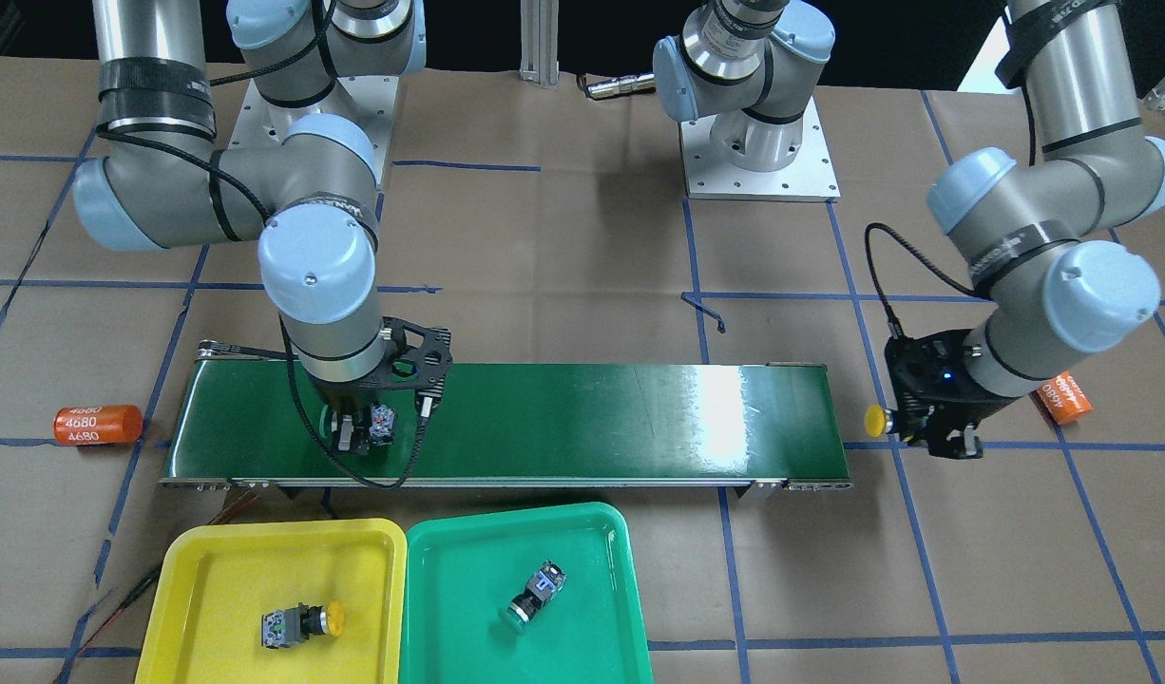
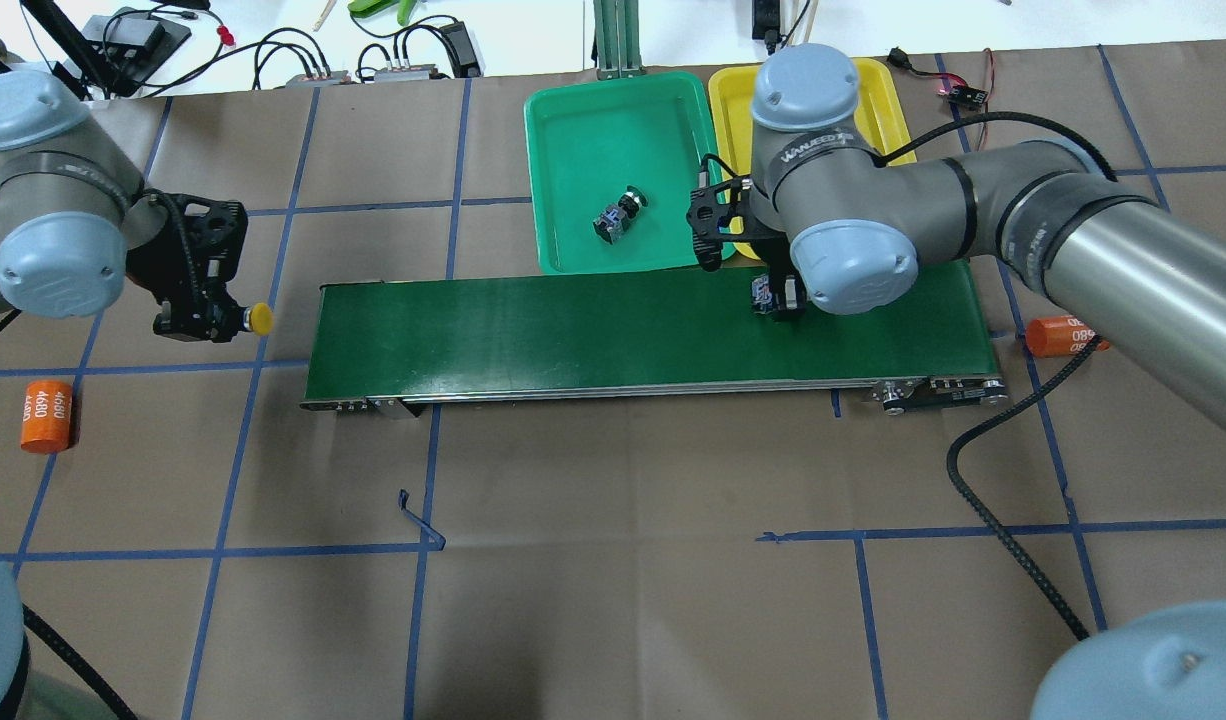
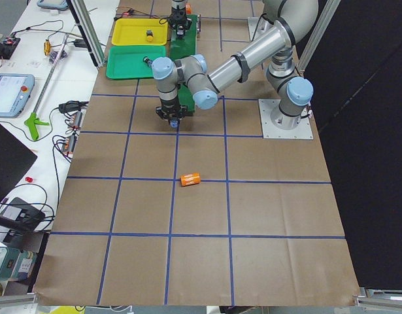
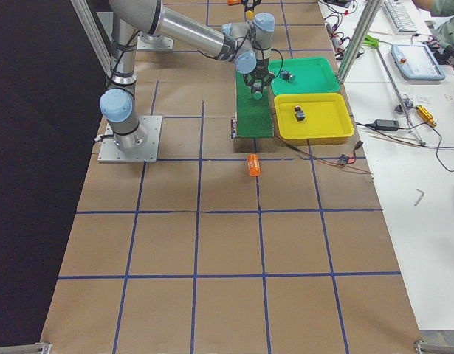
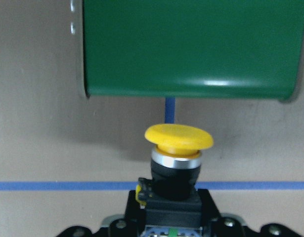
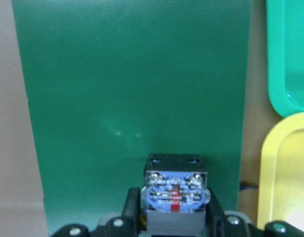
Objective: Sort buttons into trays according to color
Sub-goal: 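Place yellow button on belt with left while right carries green button, then drop the green button into the green tray with the right gripper, then lower right gripper onto belt's yellow button while left reaches for orange cylinder, then lift yellow button with right while left carries orange cylinder to belt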
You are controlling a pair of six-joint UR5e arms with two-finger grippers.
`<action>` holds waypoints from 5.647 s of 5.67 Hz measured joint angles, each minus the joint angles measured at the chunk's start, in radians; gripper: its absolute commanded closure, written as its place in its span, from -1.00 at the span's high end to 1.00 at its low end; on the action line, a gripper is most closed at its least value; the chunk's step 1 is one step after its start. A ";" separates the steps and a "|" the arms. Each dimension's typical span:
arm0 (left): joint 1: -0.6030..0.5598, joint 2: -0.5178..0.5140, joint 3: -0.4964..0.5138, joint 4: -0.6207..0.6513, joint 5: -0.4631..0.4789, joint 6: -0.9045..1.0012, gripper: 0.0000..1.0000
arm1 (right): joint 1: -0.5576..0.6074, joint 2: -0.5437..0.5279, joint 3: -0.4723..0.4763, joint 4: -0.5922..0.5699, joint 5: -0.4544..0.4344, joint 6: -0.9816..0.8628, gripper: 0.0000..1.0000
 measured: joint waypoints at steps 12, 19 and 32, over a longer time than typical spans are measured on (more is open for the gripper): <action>0.120 0.040 -0.003 -0.035 0.008 -0.166 0.97 | 0.093 0.361 -0.542 0.067 0.136 0.147 1.00; 0.479 -0.124 -0.005 0.246 0.001 -0.698 0.96 | -0.043 -0.147 -0.121 0.367 0.099 0.014 1.00; 0.123 0.096 -0.033 0.004 -0.022 -0.326 -0.89 | 0.026 -0.008 0.092 -0.137 0.095 -0.009 0.17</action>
